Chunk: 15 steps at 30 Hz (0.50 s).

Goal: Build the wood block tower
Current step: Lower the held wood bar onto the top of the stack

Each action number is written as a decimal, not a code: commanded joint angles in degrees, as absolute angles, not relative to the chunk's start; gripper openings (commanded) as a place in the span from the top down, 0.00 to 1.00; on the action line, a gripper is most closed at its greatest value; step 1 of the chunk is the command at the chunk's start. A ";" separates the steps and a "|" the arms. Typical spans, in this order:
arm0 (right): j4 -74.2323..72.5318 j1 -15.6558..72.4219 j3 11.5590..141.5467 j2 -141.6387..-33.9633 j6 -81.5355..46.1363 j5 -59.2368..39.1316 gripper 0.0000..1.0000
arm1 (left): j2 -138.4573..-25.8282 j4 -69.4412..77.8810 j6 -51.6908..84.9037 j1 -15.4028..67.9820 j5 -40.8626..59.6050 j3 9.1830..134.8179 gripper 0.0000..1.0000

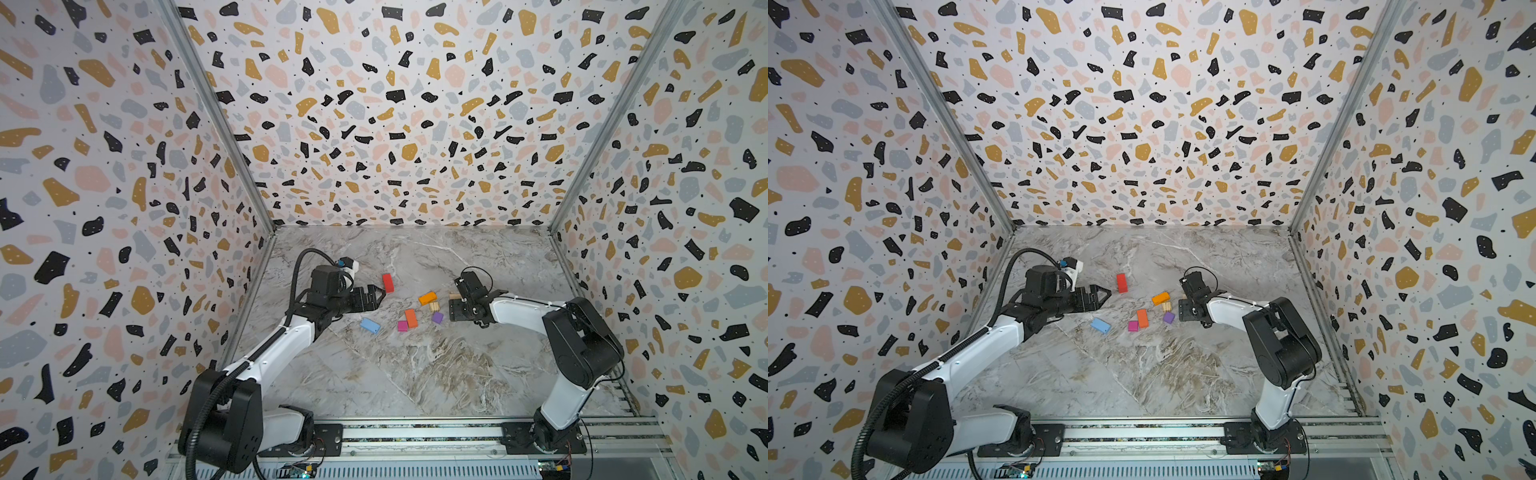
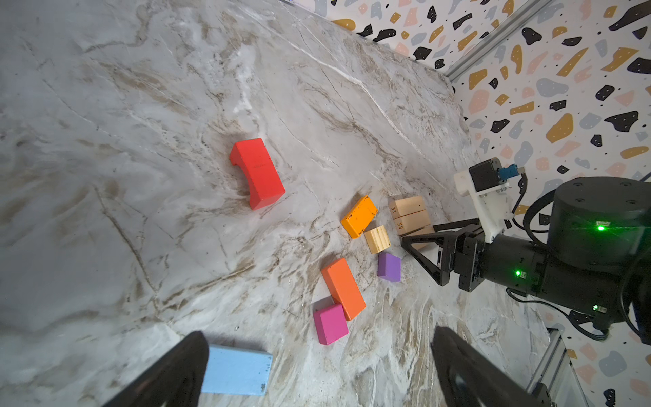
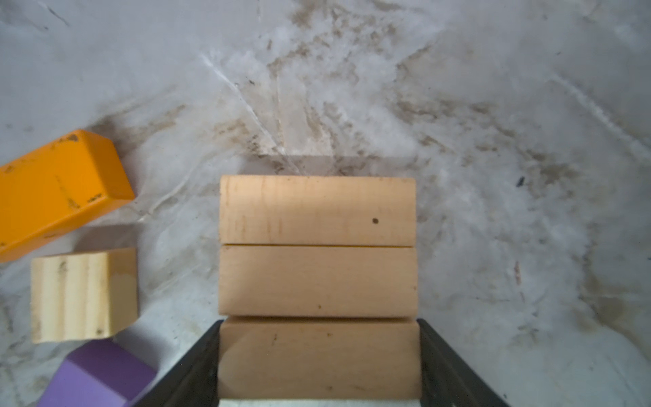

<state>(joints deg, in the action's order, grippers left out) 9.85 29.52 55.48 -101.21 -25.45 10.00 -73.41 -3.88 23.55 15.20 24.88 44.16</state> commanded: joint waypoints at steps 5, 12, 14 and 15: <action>12.57 29.28 56.17 -102.91 -26.02 8.96 0.31 | -71.98 -3.60 22.68 15.47 24.53 44.30 0.00; 12.60 29.27 56.16 -103.27 -26.19 8.96 0.28 | -71.98 -3.60 22.69 15.51 24.50 44.32 0.00; 12.71 29.34 56.17 -103.26 -26.27 8.96 0.26 | -71.98 -3.69 22.68 15.53 24.48 44.30 0.00; 12.69 29.28 56.22 -103.25 -26.30 8.96 0.25 | -71.99 -3.70 22.68 15.51 24.46 44.30 0.00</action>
<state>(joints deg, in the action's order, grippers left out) 9.80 29.52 55.68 -101.51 -25.50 10.11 -72.97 -3.97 23.35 15.20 24.69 44.16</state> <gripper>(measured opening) 0.786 0.998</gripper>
